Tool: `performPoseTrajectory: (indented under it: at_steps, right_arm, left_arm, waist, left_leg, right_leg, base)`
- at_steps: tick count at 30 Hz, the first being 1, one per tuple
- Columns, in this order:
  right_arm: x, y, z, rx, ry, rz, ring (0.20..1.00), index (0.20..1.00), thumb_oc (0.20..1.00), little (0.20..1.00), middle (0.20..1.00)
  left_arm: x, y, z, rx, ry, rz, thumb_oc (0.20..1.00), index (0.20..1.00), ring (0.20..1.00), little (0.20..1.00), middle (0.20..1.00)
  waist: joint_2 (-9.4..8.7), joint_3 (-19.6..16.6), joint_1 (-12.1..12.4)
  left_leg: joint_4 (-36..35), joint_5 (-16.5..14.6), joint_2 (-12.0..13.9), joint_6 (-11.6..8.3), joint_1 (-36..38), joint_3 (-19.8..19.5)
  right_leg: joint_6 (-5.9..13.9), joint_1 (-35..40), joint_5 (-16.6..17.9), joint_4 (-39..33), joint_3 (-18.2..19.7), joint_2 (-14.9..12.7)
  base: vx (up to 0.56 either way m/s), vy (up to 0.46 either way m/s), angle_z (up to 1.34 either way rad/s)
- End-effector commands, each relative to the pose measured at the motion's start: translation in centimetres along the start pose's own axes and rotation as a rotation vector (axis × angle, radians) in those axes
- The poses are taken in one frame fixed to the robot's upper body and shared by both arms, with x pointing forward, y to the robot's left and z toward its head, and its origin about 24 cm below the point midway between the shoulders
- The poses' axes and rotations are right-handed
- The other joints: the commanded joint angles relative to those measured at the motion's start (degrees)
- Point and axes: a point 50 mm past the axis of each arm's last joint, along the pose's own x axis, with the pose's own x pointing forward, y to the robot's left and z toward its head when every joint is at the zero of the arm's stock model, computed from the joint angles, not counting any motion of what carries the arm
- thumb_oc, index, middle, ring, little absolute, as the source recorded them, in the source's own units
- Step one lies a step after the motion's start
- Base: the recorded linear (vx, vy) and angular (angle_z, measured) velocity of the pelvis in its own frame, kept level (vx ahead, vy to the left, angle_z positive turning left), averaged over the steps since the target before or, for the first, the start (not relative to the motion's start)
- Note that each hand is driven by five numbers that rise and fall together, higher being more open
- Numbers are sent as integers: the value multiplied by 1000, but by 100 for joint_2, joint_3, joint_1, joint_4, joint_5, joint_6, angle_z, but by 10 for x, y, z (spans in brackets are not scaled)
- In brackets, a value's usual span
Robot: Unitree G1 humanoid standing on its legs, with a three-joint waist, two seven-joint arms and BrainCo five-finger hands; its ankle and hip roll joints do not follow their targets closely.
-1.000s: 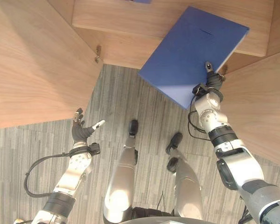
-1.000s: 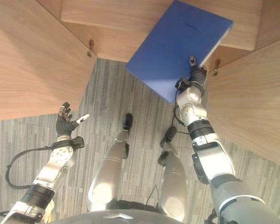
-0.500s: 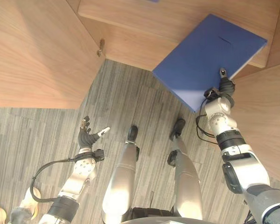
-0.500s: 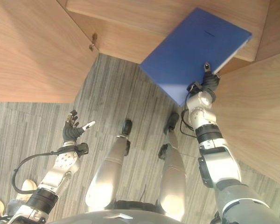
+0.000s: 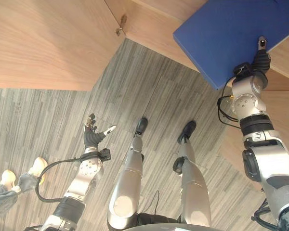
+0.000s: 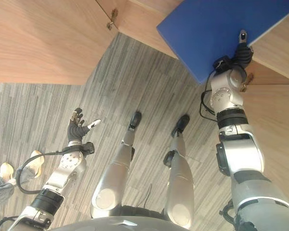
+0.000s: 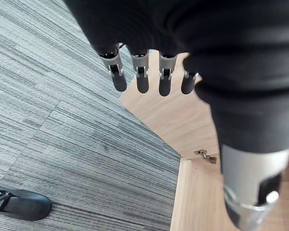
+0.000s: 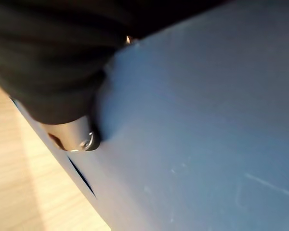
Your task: Put the empty folder in the office cabinet
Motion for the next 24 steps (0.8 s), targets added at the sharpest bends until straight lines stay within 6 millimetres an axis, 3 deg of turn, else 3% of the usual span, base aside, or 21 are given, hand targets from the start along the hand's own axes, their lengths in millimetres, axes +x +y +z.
performPoseTrajectory:
  at_steps: [1,2,3,4,7,13,17,24]
  right_arm:
    - [11,12,63,30,-230,74,200,200,200,200,200]
    - [15,10,78,88,-281,10,200,200,200,200,200]
    - [15,10,79,88,-283,10,200,200,200,200,200]
    - [18,11,96,123,-336,-47,200,200,200,200,200]
    - [22,17,112,135,-370,-95,200,200,200,200,200]
    - [25,22,176,235,-495,-223,200,200,200,200,200]
    - [26,20,198,258,-497,-321,200,200,200,200,200]
    - [26,9,198,316,-459,-468,200,200,200,200,200]
  left_arm:
    - [-5,5,9,42,-65,-21,1000,1000,1000,1000,1000]
    - [-4,4,7,43,-57,-22,1000,1000,1000,1000,1000]
    - [-3,3,8,42,-58,-23,1000,1000,1000,1000,1000]
    - [-2,2,5,47,-45,-25,1000,1000,1000,1000,1000]
    - [-2,-1,5,46,-43,-35,1000,1000,1000,1000,1000]
    - [-4,-4,1,71,-31,-51,1000,1000,1000,1000,1000]
    - [-5,-5,-1,84,-23,-51,1000,1000,1000,1000,1000]
    - [-6,-8,-4,78,-12,-42,1000,1000,1000,1000,1000]
  waist:
    - [342,-387,86]
    - [417,-431,110]
    - [423,-430,104]
    - [525,-546,104]
    - [595,-547,92]
    - [776,-758,151]
    - [836,-845,202]
    - [947,-896,213]
  left_leg:
    - [-774,-434,-74,79,657,12]
    - [-919,-327,-103,42,621,-58]
    - [-919,-323,-104,41,611,-70]
    - [-922,-416,-87,8,555,-104]
    - [-922,-334,-158,19,451,-156]
    - [-922,-373,-211,-30,215,-114]
    - [-922,-404,-196,-85,106,-105]
    - [-922,-377,-163,-110,18,-58]
  right_leg:
    - [972,-252,-37,-20,-88,-515]
    - [985,-244,-69,-19,-131,-540]
    - [985,-248,-71,-18,-143,-543]
    - [1042,-191,-230,-40,-115,-536]
    - [1009,-284,-120,4,-176,-615]
    - [1077,-364,-281,-23,-17,-598]
    - [1064,-457,-360,-16,14,-575]
    - [1021,-603,-364,-33,76,-540]
  base:
    - [13,-66,14]
    - [8,-48,13]
    - [101,-112,29]
    - [28,-46,34]
    - [23,-3,27]
    - [32,-10,5]
    - [33,-15,3]
    - [9,-1,-6]
